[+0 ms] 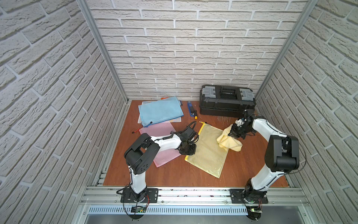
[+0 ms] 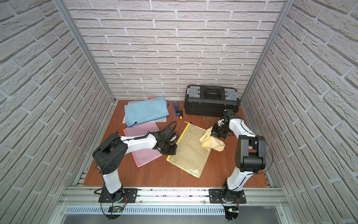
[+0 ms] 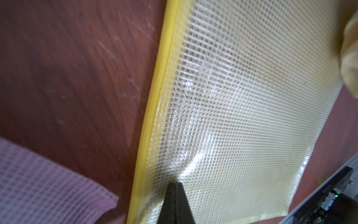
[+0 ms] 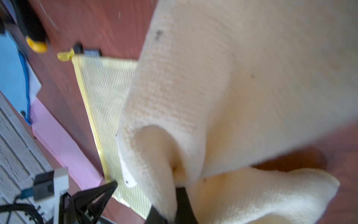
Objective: Wipe the document bag
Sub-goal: Wipe the dirt from the document bag.
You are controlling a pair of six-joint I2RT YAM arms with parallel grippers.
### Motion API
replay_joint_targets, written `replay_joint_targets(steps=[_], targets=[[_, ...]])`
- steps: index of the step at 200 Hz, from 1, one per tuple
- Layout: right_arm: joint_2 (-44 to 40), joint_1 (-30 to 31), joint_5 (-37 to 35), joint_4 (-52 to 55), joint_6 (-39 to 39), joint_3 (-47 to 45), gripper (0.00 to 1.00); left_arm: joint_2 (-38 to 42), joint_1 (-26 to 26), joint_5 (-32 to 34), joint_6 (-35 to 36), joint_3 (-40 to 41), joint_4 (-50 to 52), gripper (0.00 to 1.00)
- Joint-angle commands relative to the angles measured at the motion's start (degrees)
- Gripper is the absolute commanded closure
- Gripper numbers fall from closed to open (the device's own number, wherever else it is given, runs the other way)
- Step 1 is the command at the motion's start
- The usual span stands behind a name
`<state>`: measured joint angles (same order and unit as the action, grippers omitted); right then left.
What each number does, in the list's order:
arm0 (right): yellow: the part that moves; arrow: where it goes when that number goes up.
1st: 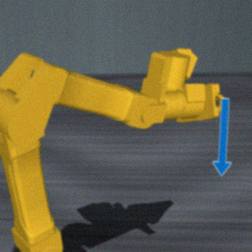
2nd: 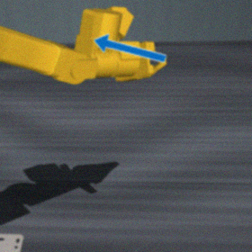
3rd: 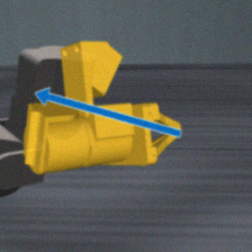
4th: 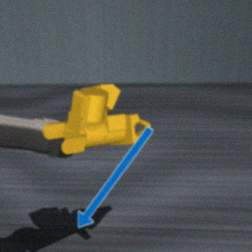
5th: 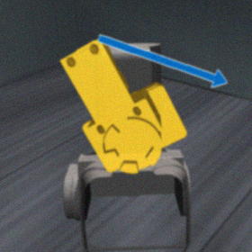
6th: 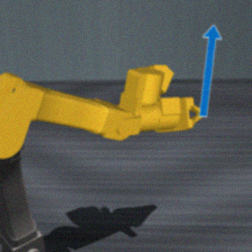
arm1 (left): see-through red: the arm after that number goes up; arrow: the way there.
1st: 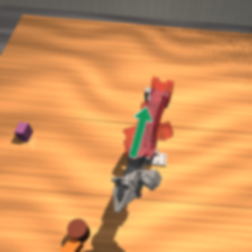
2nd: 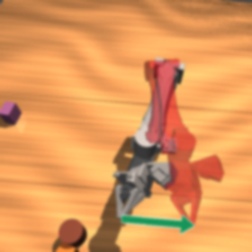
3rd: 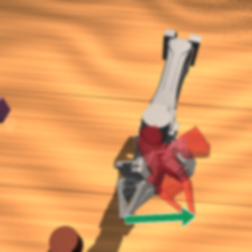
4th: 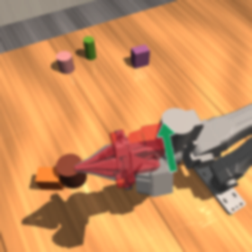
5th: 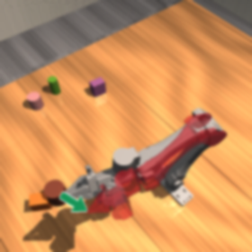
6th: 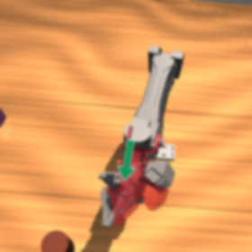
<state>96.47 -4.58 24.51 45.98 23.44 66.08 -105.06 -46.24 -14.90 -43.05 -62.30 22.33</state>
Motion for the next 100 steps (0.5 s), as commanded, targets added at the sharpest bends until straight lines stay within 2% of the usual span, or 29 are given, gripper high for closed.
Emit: replay_joint_targets(steps=[1,27,59,77,100], targets=[[-5.37,5.55,1.51,1.82,0.84,-7.01,0.98,-1.27,0.01,0.57,0.99,-0.1,1.76,1.0],[-14.22,7.96,5.45,0.01,5.43,-17.12,0.98,-1.13,-0.08,0.67,0.85,-0.25,1.96,1.0],[-23.72,15.51,7.01,3.35,9.41,-21.51,0.98,-2.06,-0.19,0.15,1.03,-0.77,1.72,1.0],[-24.62,19.15,7.44,2.85,11.07,-23.52,0.98,-2.88,-0.28,-0.22,1.1,-1.36,2.02,1.0],[-21.02,19.65,7.11,0.64,10.84,-24.94,0.98,-2.92,-0.26,-0.31,1.26,-1.57,2.28,1.0]])
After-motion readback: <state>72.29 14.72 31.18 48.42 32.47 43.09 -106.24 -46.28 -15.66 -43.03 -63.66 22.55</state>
